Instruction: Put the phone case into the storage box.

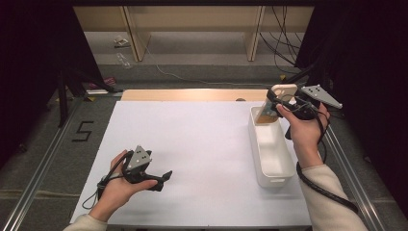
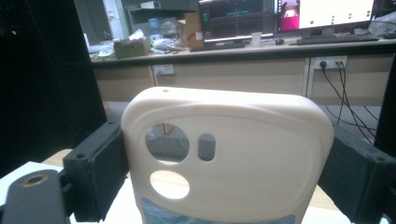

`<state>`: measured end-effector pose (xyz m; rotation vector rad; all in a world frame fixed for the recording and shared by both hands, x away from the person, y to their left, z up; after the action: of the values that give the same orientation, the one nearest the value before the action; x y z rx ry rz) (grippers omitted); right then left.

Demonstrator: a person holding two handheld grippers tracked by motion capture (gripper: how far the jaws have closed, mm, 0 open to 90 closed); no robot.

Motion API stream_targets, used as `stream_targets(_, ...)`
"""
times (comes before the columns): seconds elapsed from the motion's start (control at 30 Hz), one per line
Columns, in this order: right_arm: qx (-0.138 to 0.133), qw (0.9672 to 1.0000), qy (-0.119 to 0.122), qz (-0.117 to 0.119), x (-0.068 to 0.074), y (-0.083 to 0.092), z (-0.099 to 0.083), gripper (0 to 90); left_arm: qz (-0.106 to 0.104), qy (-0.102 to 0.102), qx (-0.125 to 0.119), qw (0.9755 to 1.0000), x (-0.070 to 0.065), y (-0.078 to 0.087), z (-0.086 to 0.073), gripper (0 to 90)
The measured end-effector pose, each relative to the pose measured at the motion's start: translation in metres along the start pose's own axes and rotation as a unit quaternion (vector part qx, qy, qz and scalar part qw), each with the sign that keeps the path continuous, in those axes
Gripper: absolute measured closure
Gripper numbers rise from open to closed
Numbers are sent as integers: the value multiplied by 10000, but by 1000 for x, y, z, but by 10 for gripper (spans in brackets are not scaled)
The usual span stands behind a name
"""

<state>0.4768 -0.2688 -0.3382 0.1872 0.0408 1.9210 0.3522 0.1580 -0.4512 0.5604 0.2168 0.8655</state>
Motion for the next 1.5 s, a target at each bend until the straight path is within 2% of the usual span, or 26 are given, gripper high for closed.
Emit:
stream_targets(0.27,80,9999,14,-85,-3,-6,-3,123,5,3,-12,10000,0,1,0,12)
stream_targets(0.53,102,9998,65,-135,-5,-11,1,123,-6,7,-17,10000,0,0,1,12)
stream_targets(1.5,251,9994,60,-232,-8,-28,-3,122,11,11,-28,10000,1,1,1,12)
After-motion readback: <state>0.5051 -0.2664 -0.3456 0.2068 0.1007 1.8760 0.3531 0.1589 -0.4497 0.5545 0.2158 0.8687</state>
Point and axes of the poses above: each handheld gripper's, and its own axes: y roughly backward along the jaws, z roughly out of its top, x roughly to its left, the point moved 3 cm from there along -y, roughly forward along the jaws, and after that the axes turned 2 degrees about z, right-handed, at the moved point
